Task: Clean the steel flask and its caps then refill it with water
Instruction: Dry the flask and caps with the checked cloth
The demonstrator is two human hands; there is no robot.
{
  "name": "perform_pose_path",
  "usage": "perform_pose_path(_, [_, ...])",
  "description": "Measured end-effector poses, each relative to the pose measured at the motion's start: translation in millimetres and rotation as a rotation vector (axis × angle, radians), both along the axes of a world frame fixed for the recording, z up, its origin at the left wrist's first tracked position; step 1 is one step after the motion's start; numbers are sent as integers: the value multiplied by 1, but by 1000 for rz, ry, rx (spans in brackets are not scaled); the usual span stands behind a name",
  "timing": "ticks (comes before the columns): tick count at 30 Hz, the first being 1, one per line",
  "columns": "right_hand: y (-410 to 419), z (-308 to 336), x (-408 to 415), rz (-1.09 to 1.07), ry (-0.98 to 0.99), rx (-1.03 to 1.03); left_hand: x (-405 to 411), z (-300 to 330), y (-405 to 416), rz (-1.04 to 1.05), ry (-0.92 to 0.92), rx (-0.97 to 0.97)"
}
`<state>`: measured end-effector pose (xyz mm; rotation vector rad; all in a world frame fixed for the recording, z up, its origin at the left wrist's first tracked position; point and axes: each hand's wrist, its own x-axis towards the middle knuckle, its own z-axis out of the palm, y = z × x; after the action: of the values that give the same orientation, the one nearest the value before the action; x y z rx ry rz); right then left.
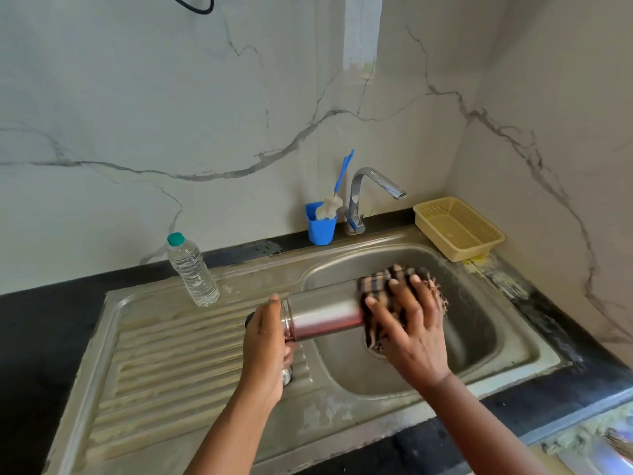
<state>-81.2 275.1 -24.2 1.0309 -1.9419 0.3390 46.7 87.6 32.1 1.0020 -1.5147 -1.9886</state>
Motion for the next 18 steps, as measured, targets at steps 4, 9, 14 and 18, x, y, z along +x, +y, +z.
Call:
perform_pose_path(4, [-8,-5,6,130,101,79,-5,-6,6,-15,-13,136])
perform_pose_path(9, [-43,-20,43,236,201,245,-8,-19,20,-42,-57,319])
perform_pose_path(14, [-18,16,-5,86,204,170,-2,2,2,63,-39,118])
perform_pose_path(18, [5,44,-44,41,29,126,8,3,2,56,-15,89])
